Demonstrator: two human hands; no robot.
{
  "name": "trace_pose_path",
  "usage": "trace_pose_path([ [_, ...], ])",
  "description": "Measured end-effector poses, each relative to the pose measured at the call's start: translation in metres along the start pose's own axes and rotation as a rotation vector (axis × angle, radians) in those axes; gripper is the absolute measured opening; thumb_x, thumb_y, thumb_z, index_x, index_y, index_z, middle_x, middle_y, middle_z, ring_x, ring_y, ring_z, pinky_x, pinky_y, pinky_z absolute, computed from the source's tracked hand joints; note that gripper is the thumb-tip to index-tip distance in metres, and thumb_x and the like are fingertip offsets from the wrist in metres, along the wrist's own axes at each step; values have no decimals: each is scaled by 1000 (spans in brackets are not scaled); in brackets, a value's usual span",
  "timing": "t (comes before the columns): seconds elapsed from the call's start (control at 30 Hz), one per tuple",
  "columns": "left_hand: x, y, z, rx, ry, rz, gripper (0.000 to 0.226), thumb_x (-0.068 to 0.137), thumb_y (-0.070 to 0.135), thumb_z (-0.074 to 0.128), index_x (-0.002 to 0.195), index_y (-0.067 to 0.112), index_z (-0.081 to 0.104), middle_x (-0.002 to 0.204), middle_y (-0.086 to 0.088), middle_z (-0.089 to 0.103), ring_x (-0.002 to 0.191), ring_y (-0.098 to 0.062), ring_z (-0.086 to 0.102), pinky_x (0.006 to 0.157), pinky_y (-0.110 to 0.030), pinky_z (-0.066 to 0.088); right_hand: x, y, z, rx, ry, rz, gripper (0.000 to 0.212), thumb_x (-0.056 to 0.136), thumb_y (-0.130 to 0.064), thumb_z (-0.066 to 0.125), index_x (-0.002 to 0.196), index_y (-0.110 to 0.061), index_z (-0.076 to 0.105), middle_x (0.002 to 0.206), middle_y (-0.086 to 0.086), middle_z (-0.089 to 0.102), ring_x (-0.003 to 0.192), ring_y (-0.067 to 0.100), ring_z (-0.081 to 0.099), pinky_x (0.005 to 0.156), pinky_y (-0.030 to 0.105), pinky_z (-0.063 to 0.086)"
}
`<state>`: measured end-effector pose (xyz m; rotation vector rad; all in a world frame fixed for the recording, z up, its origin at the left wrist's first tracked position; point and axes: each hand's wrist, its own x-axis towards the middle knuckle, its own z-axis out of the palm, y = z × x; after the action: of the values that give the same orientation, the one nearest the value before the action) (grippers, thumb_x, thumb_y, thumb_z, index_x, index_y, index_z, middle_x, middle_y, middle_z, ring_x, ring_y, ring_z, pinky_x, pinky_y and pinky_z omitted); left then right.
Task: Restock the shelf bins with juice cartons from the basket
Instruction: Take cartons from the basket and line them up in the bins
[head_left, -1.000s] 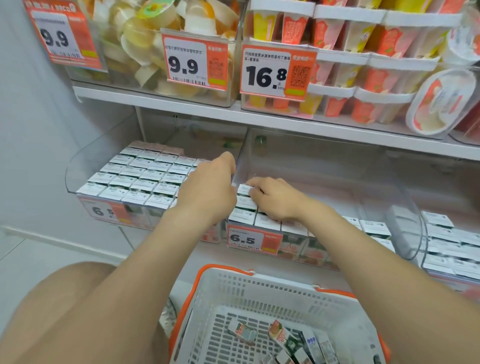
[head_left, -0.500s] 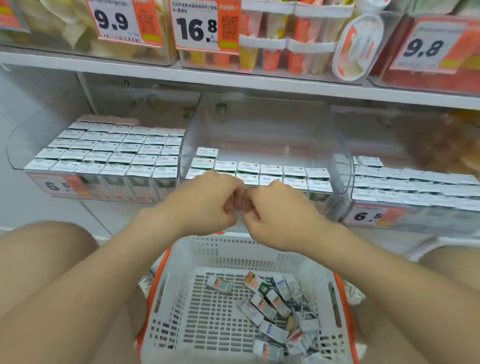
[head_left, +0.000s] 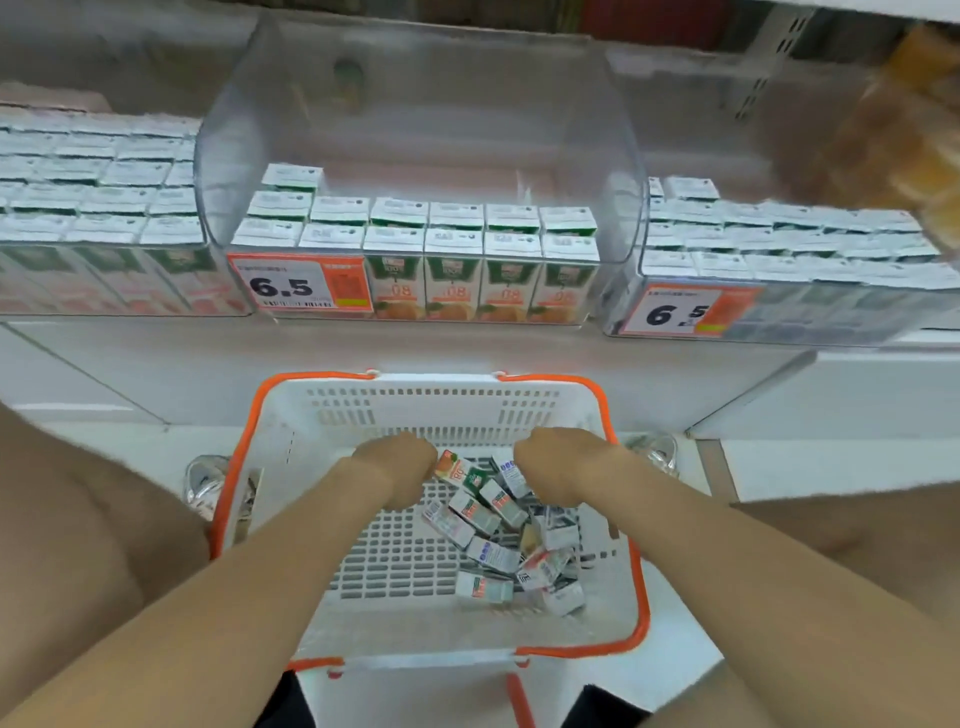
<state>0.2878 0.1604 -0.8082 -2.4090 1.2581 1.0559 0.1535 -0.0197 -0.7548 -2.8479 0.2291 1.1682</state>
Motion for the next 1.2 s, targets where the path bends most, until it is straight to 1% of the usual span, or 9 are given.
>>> trace_pose_path([
  [0.03, 8, 1, 12, -14, -5, -18, 26, 99, 13, 54, 122, 18, 65, 124, -9, 63, 106, -29, 67, 88, -43, 58, 5, 4, 11, -38, -37, 10, 15, 95, 7, 50, 95, -6, 57, 90, 6, 50, 77, 27, 51, 66, 37, 43],
  [0.2, 39, -1, 63, -107, -31, -87, 37, 98, 13, 53, 134, 23, 56, 133, -7, 60, 117, -29, 62, 96, -46, 55, 35, 12, 64, -79, -188, -14, 50, 93, 10, 56, 139, -11, 52, 107, 7, 56, 92, 31, 60, 72, 38, 45],
  [0.37, 58, -20, 94, -212, 9, -259, 61, 97, 8, 58, 153, 13, 35, 159, -11, 30, 141, -40, 39, 109, -50, 45, 57, 7, 102, -221, -237, -73, 44, 101, -18, 57, 145, -19, 54, 139, 19, 53, 130, 42, 53, 104, 49, 41],
  [0.47, 65, -31, 107, -245, 71, -325, 71, 92, -1, 62, 153, 18, 34, 159, -7, 23, 134, -45, 43, 98, -48, 51, 59, 5, 116, -237, -221, -44, 66, 98, -14, 67, 156, -27, 40, 157, 21, 34, 139, 43, 46, 108, 51, 41],
  [0.6, 76, -38, 120, -279, 134, -352, 84, 86, -5, 67, 157, 26, 33, 161, -6, 20, 132, -45, 43, 104, -45, 46, 66, 8, 124, -186, -135, -21, 60, 96, -14, 69, 152, -21, 47, 154, 20, 40, 131, 41, 53, 105, 52, 47],
  [0.77, 89, -45, 130, -319, 184, -374, 78, 78, -13, 65, 145, 24, 49, 141, -6, 35, 118, -41, 52, 93, -46, 53, 70, 13, 111, -3, -70, -26, 71, 88, -15, 78, 149, -16, 42, 135, 14, 51, 113, 36, 62, 88, 44, 50],
  [0.93, 83, -46, 130, -439, 83, -344, 57, 90, 9, 70, 142, 25, 52, 133, -4, 49, 107, -30, 64, 83, -45, 57, 77, 21, 91, 310, -54, 37, 62, 95, -5, 61, 149, -20, 35, 102, 7, 57, 85, 26, 60, 71, 40, 52],
  [1.1, 65, -42, 108, -510, 48, -331, 41, 88, 35, 67, 129, 30, 65, 137, -12, 56, 133, -38, 49, 111, -46, 43, 80, 27, 65, 723, 14, 5, 43, 105, -19, 60, 147, -22, 51, 146, 14, 55, 120, 32, 62, 92, 38, 52],
  [1.2, 47, -42, 81, -805, 60, -216, 18, 92, 24, 76, 104, 18, 64, 96, -5, 64, 93, -30, 66, 77, -37, 54, 75, 16, 46, 806, 75, -35, 39, 110, -24, 52, 149, -24, 53, 152, 13, 54, 121, 38, 64, 90, 47, 56],
])
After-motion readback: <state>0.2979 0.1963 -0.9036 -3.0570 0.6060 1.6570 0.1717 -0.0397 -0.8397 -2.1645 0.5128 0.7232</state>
